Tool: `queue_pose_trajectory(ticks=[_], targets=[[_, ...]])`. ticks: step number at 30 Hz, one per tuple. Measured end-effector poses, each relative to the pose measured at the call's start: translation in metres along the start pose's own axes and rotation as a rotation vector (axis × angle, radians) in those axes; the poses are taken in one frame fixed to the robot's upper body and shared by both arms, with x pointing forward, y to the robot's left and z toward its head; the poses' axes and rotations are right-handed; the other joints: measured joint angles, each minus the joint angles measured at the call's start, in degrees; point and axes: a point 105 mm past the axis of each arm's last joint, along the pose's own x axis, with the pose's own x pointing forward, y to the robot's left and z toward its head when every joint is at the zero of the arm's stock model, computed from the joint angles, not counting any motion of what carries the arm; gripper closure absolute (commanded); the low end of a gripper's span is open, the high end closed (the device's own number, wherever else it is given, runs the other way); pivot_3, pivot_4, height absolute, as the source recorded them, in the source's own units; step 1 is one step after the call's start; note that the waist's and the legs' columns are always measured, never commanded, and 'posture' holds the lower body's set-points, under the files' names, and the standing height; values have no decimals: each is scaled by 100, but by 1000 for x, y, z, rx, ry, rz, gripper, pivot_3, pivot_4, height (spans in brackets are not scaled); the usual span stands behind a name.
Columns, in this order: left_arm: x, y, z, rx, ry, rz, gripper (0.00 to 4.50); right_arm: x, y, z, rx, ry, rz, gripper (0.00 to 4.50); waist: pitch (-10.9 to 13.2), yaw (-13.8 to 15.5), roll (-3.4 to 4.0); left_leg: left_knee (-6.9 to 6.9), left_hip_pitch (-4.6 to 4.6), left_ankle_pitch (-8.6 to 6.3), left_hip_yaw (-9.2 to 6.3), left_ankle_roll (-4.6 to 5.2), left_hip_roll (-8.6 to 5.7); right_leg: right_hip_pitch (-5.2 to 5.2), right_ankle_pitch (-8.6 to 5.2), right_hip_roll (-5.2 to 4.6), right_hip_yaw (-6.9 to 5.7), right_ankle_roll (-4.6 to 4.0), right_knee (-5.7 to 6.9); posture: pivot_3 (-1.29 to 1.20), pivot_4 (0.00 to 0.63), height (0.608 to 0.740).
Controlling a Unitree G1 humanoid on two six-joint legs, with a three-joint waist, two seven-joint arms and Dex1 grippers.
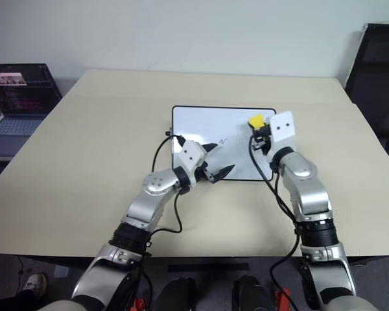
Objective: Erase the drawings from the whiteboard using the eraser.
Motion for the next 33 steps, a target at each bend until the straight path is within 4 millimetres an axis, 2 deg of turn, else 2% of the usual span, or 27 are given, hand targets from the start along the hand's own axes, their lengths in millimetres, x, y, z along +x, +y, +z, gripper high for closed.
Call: queue_pose_trajectory(ticks=[3, 12, 21, 33], targets=[[0, 0, 1, 3, -1, 0, 0, 7, 5, 0, -37, 15, 6, 3414, 0, 2, 0, 0, 0, 0, 1, 0, 0, 0, 1, 0, -1, -1, 0, 0, 150, 740], [1, 1, 3, 7, -7, 0, 0, 4, 0, -36, -59, 189, -98, 3414, 0, 6, 0, 0, -2, 0, 1, 0, 1, -1, 1, -5, -2, -3, 0, 0, 150, 740], [3, 2, 8, 15, -18, -3, 0, -4, -3, -41, -73, 240, -129, 3414, -1, 5, -1, 4, -2, 0, -2, 0, -1, 2, 0, -4, -4, -1, 2, 0, 150, 740], [2, 5, 11, 25, -22, 2, 0, -50, -1, -75, -67, 357, -130, 3414, -5, 6, -6, 8, 6, 1, -3, 0, -1, 9, -11, -4, -2, 25, 3, 0, 150, 740]])
